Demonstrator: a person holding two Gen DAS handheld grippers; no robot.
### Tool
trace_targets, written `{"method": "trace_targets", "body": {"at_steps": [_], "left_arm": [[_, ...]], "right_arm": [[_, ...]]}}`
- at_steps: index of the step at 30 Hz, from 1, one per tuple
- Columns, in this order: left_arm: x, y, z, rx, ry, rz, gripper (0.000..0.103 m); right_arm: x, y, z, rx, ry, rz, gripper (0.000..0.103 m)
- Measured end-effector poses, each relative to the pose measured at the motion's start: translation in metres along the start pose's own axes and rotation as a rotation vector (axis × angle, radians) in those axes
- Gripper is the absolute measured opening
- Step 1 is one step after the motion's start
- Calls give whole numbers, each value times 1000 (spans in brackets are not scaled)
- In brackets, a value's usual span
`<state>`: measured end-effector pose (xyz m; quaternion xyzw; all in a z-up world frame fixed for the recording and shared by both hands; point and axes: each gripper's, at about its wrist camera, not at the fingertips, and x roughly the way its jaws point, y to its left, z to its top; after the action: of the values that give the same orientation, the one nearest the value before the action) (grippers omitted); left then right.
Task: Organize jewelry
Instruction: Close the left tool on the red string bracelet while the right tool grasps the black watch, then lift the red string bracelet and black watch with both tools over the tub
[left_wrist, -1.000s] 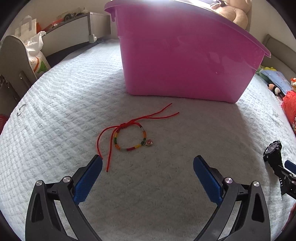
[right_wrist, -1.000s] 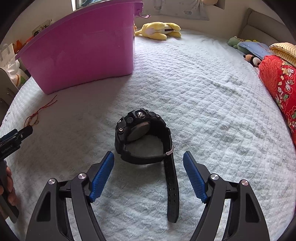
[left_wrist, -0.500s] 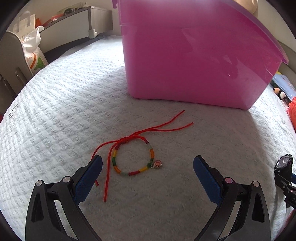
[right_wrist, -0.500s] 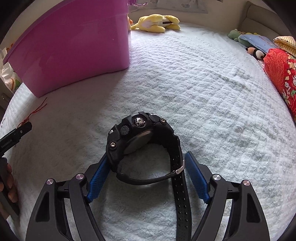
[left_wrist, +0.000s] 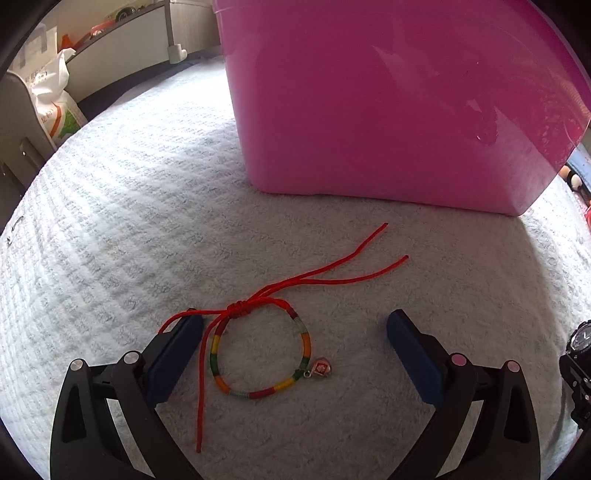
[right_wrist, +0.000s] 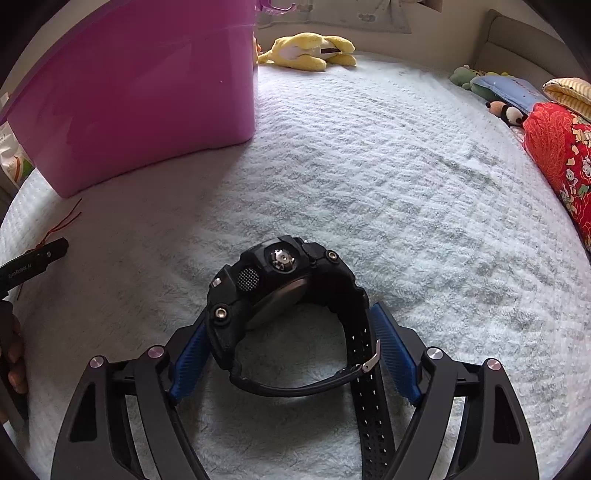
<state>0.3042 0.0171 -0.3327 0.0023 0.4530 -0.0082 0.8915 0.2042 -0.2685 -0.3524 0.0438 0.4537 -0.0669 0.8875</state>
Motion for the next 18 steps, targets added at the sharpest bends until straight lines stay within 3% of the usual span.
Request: {"method": "trace_targets", "body": {"at_steps": [2, 5, 9, 15, 18], "left_arm": [[-1, -3, 0, 6, -6, 10, 95], [-6, -12, -2, 38, -23, 13, 80], [-13, -28, -9, 103, -36, -7, 46], [-21, -36, -15, 114, -25, -21, 9], [-28, -37, -22, 123, -17, -31, 6]], "right_arm": [[0, 1, 0, -2, 1, 0, 78], [0, 2, 2, -6, 8, 0, 76], [-2, 4, 3, -14, 20, 6, 70], [-7, 0, 5, 13, 40, 38, 69], [-12, 3, 2, 9, 45, 42, 68]]}}
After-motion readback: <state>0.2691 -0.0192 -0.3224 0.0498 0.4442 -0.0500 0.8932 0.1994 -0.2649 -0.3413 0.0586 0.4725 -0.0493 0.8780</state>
